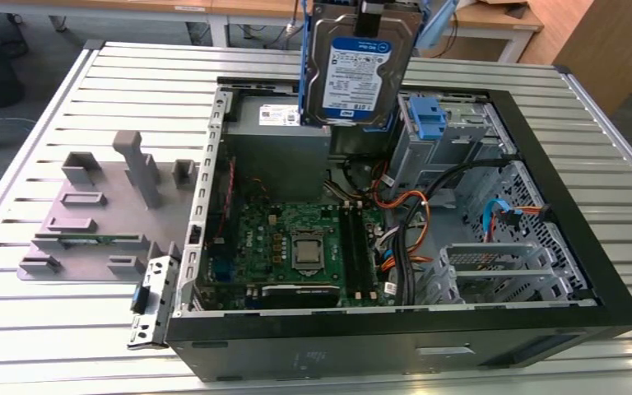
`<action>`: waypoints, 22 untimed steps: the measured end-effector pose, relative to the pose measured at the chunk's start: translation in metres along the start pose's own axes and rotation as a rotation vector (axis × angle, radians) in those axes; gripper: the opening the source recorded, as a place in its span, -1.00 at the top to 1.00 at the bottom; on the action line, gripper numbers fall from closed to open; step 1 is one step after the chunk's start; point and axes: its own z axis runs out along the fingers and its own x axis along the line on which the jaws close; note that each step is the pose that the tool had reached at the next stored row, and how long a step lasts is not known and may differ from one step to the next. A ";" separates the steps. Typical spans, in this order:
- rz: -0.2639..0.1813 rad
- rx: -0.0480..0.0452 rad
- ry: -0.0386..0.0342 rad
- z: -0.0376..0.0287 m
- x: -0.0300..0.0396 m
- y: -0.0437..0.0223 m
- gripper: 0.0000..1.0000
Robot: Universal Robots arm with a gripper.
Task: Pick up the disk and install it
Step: 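Pick up the disk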
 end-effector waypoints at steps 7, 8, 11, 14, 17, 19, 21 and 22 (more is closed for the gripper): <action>0.000 0.0000 0.0000 -0.0003 0.0058 -0.0001 0.30; 0.000 0.0000 0.0000 -0.0003 0.0067 -0.0001 0.30; 0.000 0.0000 -0.0001 -0.0004 0.0096 -0.0002 0.30; 0.000 0.0000 0.0000 -0.0005 0.0118 -0.0002 0.30; 0.000 0.0000 0.0000 -0.0005 0.0125 -0.0002 0.30; 0.000 -0.0001 0.0001 -0.0006 0.0136 -0.0003 0.30; 0.000 0.0000 0.0000 -0.0006 0.0137 -0.0003 0.30; 0.000 0.0000 0.0000 -0.0006 0.0140 -0.0003 0.30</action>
